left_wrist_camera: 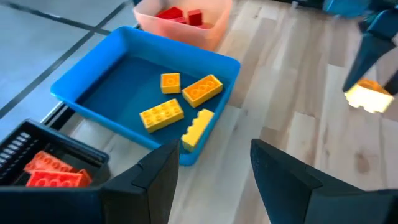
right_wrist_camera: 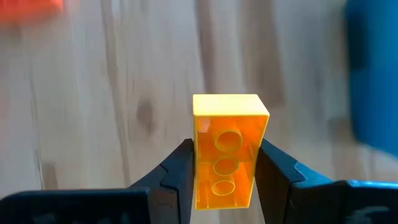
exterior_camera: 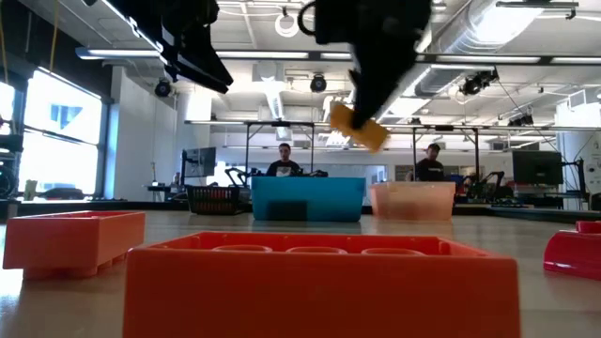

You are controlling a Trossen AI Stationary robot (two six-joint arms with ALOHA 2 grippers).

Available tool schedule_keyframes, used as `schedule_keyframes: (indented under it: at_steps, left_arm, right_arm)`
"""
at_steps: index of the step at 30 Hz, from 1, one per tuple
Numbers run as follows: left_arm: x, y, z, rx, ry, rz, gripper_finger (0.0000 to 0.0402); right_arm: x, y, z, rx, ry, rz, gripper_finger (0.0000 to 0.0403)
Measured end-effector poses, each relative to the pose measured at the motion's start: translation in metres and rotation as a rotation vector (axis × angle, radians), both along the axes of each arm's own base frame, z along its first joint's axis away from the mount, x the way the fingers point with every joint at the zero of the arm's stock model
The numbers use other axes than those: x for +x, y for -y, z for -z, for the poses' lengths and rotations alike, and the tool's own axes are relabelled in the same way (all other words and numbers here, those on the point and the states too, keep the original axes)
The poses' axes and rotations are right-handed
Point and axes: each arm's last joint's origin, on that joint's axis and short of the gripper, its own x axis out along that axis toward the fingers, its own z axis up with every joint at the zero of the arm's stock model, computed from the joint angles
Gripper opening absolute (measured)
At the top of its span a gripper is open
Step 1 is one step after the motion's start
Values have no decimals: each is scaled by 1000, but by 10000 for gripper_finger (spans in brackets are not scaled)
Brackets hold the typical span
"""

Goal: Sort & place blocks by color
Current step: Put the yellow game piece into the blue bin

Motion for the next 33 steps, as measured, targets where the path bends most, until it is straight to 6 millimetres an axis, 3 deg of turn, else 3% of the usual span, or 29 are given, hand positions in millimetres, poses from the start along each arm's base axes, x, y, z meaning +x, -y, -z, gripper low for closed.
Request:
schedule_keyframes:
  at_steps: [8,16,24,29,33]
  left_arm:
    - [-5,-15,1,-3,-8,-73,186]
    - [-11,-24,4,-18,-46,-121,186]
    - [-15,-35,4,-79,2,-231,186]
    - [-17,-38,4,-93,14,-258,186]
    - [-17,-40,3,-152,65,-325,186]
  right_arm:
    - [27,38,-40,-79,230,44,106]
    - [40,96,-68,-124,399,158,106]
    - [34,171,-65,-226,393,261,106]
    - [32,219,-51,-227,402,343,106]
    - [32,246,-32,-183,379,373,106]
